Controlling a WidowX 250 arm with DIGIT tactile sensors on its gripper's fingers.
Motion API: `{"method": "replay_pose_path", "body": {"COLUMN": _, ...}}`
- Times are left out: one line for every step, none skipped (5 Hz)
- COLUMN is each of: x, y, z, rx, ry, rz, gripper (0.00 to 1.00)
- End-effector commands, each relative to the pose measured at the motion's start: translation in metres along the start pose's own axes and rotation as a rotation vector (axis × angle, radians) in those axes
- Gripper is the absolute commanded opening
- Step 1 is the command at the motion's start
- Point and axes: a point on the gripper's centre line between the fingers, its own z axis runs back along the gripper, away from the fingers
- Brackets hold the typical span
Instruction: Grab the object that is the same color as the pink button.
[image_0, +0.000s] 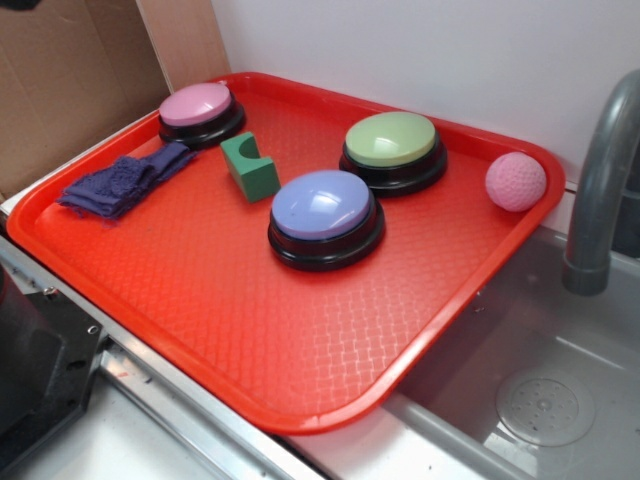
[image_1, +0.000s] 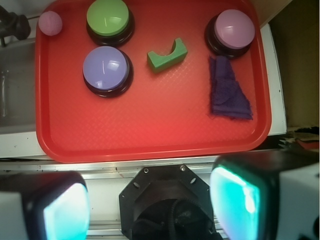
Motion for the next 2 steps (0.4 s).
{"method": "replay_pose_path", "body": {"x": 0.000, "y": 0.000, "z": 0.000, "rx": 0.000, "ry": 0.000, "rz": 0.000, "gripper": 1.00}}
{"method": "replay_pose_path", "body": {"x": 0.022, "y": -0.003, "z": -0.010, "rx": 0.015, "ry": 0.006, "rz": -0.113, "gripper": 1.00}}
